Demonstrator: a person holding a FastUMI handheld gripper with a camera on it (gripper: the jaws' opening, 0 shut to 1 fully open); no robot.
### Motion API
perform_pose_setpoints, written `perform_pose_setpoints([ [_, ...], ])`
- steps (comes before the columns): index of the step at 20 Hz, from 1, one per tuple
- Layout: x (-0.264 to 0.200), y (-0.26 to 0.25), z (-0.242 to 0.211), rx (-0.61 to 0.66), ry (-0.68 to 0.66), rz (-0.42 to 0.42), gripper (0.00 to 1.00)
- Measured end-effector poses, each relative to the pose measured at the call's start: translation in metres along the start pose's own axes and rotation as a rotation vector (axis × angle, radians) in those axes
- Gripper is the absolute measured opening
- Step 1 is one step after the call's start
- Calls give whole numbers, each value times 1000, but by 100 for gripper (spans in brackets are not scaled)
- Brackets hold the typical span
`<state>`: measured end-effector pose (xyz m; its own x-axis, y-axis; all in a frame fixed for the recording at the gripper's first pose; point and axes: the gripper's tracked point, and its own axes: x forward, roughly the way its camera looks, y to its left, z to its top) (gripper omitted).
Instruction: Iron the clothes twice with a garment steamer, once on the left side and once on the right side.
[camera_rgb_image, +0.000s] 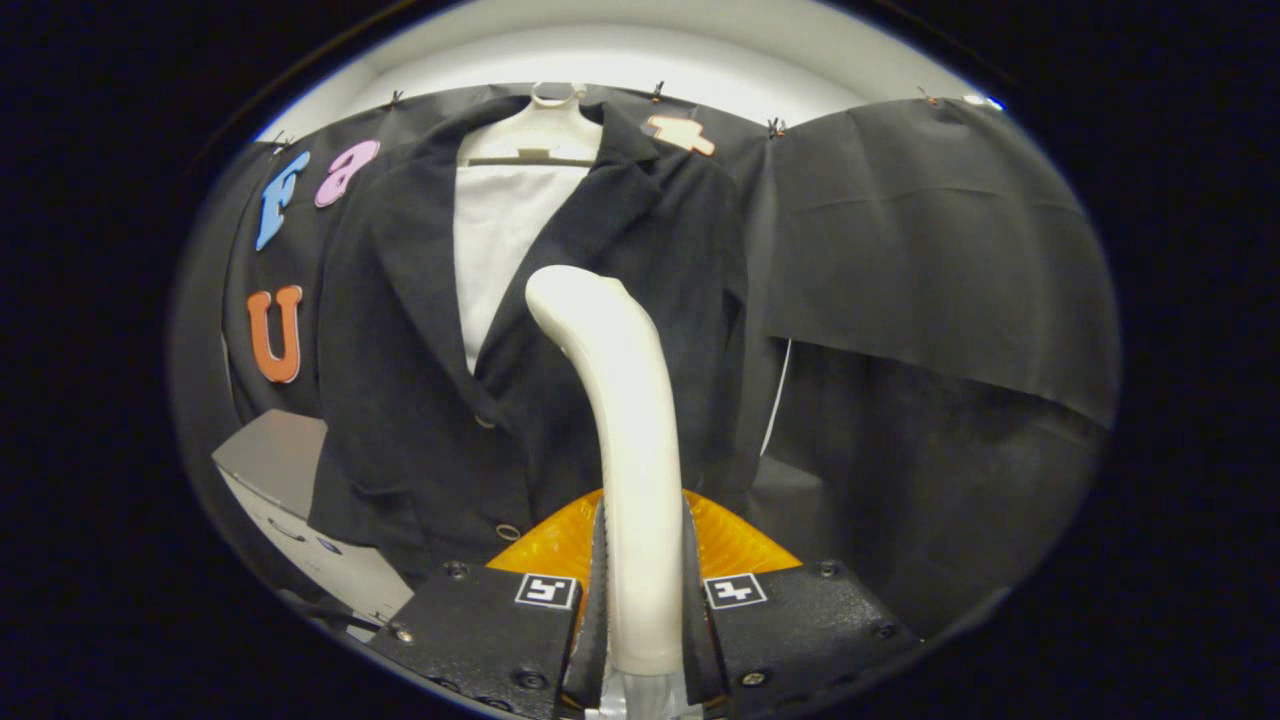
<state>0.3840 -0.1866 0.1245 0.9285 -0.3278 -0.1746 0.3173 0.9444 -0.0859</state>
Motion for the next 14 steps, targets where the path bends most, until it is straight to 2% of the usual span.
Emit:
perform_pose_setpoints([
  [14,-3,14,-112,-35,147,13,33],
])
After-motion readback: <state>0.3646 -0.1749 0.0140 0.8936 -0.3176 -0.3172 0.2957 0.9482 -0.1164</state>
